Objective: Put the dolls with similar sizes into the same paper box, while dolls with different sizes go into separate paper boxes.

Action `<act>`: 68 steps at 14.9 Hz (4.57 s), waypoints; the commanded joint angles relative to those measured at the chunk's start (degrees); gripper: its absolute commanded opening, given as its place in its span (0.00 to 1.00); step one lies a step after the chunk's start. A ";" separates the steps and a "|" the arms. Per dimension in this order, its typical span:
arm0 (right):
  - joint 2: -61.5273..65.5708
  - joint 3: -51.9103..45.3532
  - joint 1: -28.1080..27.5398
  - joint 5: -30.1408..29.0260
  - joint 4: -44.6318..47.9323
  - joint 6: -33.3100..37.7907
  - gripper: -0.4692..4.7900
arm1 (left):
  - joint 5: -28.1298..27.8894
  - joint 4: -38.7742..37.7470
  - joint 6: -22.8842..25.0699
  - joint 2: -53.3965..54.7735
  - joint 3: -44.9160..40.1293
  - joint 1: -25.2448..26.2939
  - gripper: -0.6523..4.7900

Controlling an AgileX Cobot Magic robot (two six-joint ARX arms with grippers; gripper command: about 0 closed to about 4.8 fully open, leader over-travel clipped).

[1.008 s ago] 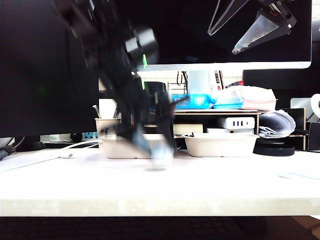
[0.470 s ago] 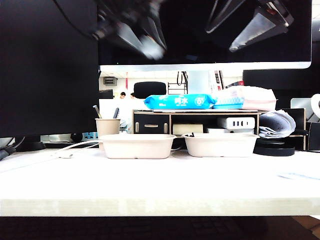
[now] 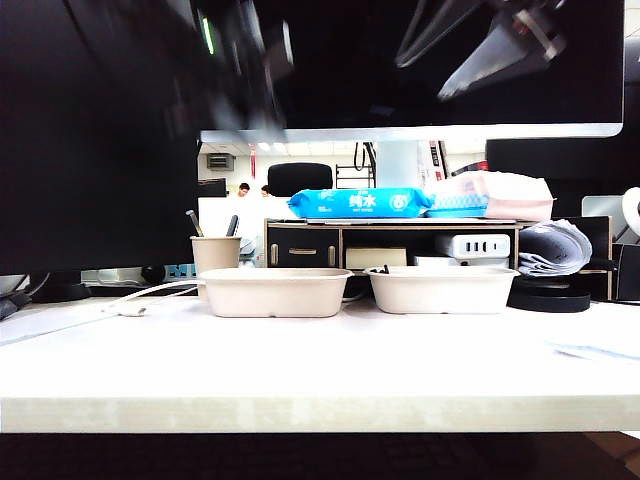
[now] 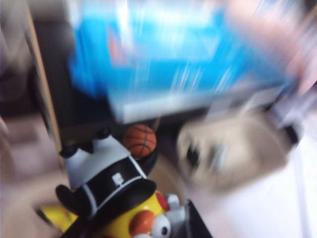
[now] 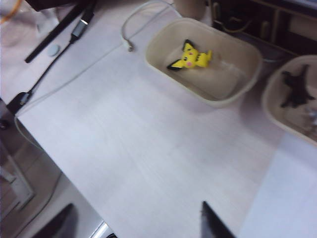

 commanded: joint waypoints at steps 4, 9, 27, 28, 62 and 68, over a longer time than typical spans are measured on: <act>1.03 0.39 0.59 -0.92 2.16 0.48 0.69 | 1.70 -0.50 0.22 6.73 0.15 -0.31 0.11; 1.01 0.39 0.59 -0.92 2.14 0.59 0.69 | 2.78 -0.87 0.22 6.88 0.37 -0.31 0.11; -3.15 16.20 -0.52 3.08 -2.32 1.09 0.71 | 2.27 -10.01 4.42 -16.20 0.39 -0.24 0.98; -3.85 17.75 -0.52 3.93 -3.50 1.09 0.71 | 1.79 -11.37 4.55 -18.86 0.39 -0.24 0.98; -68.37 -55.08 -7.28 23.74 23.08 4.76 0.09 | -24.26 -5.92 10.25 -106.07 -71.82 -0.31 0.21; -72.85 -65.09 -15.69 23.41 21.81 4.76 0.09 | -20.35 -5.88 10.23 -106.20 -81.13 11.10 0.21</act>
